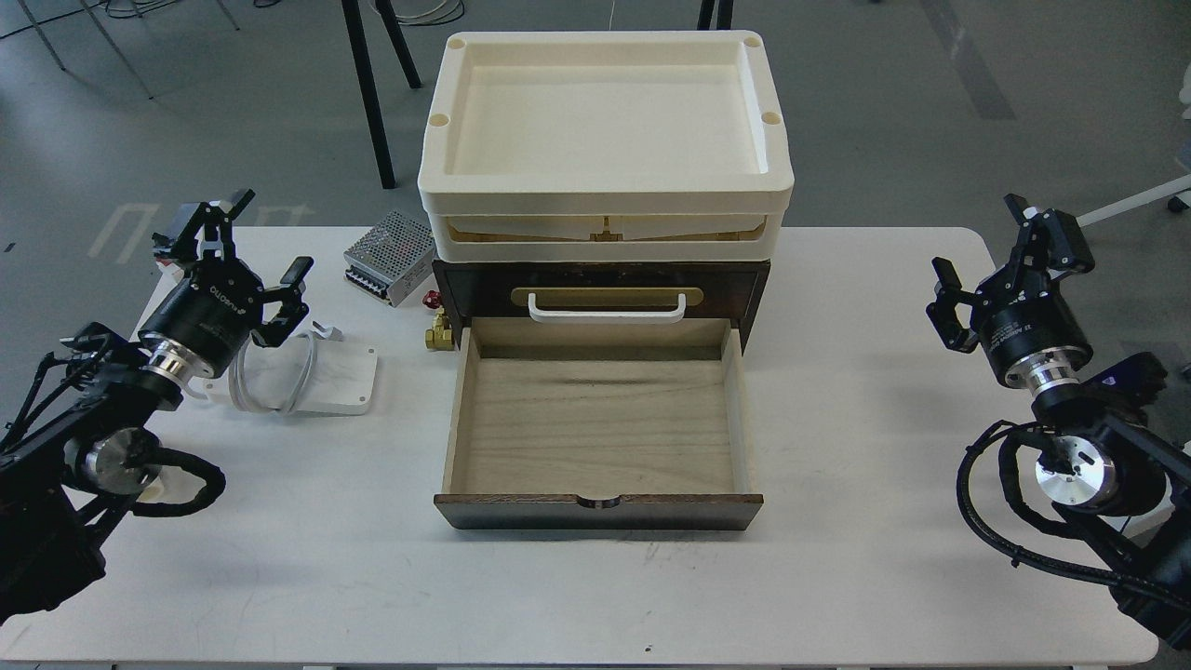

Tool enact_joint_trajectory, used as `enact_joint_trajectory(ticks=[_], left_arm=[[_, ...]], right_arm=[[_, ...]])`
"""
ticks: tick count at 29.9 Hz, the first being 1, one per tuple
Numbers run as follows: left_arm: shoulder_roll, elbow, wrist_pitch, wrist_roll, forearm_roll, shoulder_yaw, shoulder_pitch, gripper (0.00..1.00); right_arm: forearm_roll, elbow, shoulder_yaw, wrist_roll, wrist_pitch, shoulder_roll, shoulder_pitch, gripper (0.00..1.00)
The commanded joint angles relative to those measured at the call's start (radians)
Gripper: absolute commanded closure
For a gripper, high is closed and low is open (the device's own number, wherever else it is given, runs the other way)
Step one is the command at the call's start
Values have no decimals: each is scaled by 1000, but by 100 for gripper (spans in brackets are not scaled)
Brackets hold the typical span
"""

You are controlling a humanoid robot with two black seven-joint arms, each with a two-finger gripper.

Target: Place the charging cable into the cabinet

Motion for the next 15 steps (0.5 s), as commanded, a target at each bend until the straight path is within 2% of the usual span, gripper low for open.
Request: enact_joint_trajectory(ticks=[1, 8, 15], left_arm=[[-9, 2, 0, 0, 6, 4, 0, 0], [37, 15, 0, 0, -2, -2, -9, 0], [266, 9, 0, 0, 102, 10, -78, 1]], right_arm=[[0, 0, 0, 0, 0, 0, 0, 1], [0, 0, 2, 0, 0, 0, 0, 1], [0, 0, 2, 0, 0, 0, 0, 1]])
